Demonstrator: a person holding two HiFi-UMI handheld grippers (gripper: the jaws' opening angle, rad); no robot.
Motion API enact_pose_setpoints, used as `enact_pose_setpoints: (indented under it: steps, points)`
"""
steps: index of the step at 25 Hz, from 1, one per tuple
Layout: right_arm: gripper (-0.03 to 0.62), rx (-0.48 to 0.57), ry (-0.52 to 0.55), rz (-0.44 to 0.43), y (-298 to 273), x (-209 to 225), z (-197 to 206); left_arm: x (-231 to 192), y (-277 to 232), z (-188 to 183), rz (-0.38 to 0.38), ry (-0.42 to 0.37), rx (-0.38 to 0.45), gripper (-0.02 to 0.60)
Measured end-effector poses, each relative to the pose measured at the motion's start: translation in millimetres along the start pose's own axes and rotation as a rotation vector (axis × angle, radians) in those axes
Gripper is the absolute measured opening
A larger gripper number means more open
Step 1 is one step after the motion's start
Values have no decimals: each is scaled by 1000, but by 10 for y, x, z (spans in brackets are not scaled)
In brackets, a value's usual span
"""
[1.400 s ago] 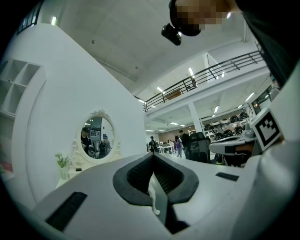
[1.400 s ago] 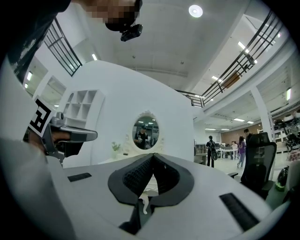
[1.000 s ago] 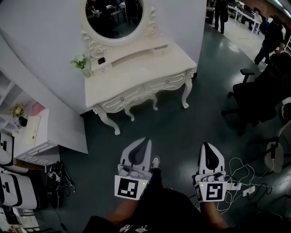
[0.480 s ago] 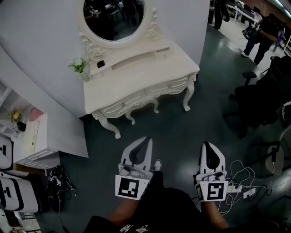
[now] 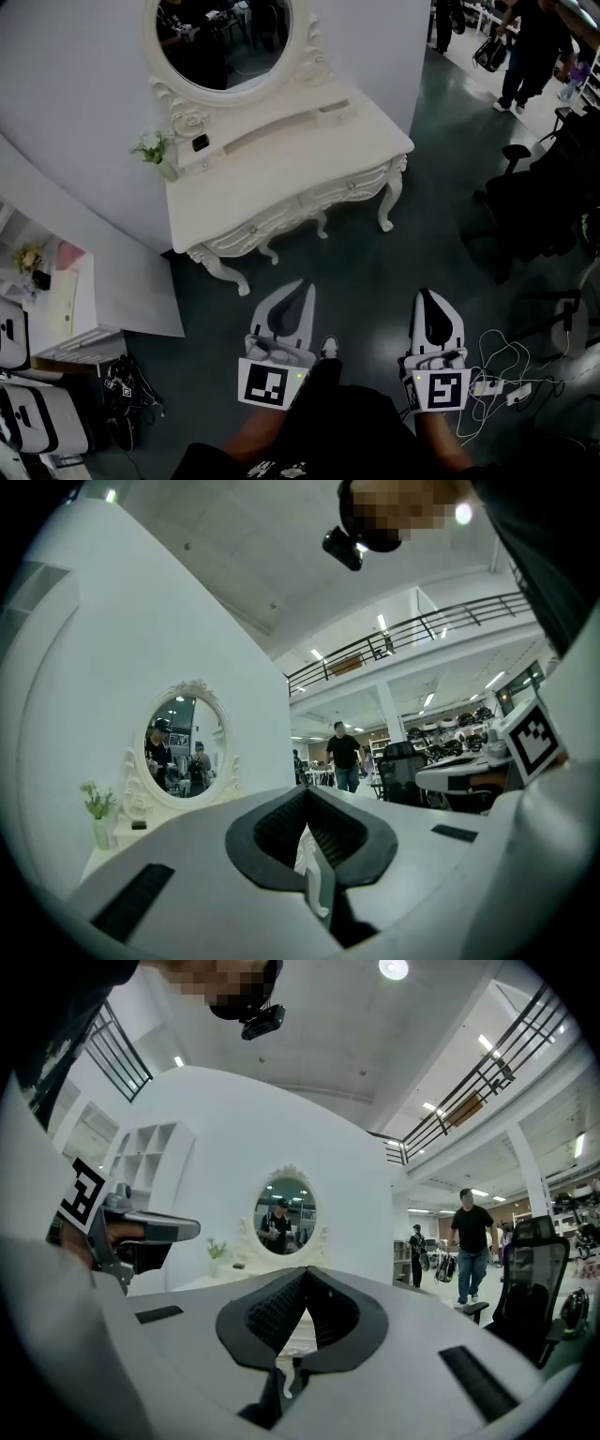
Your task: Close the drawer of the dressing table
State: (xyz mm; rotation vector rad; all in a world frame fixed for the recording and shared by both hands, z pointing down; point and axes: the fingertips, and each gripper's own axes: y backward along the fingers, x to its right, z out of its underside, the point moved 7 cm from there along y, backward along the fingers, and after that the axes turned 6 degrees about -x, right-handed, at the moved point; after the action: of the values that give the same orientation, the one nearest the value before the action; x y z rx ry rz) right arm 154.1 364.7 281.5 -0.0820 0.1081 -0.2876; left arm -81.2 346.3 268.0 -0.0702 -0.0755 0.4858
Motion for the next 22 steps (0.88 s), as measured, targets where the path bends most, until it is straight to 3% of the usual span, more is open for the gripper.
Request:
enact_pose_setpoints:
  steps: [10, 22]
  points:
    - [-2, 38, 25, 17, -400, -60, -105, -333, -365, 65, 52, 26, 13, 3]
    - [-2, 22, 35, 52, -879, -162, -129, -790, -660, 63, 73, -3, 22, 3]
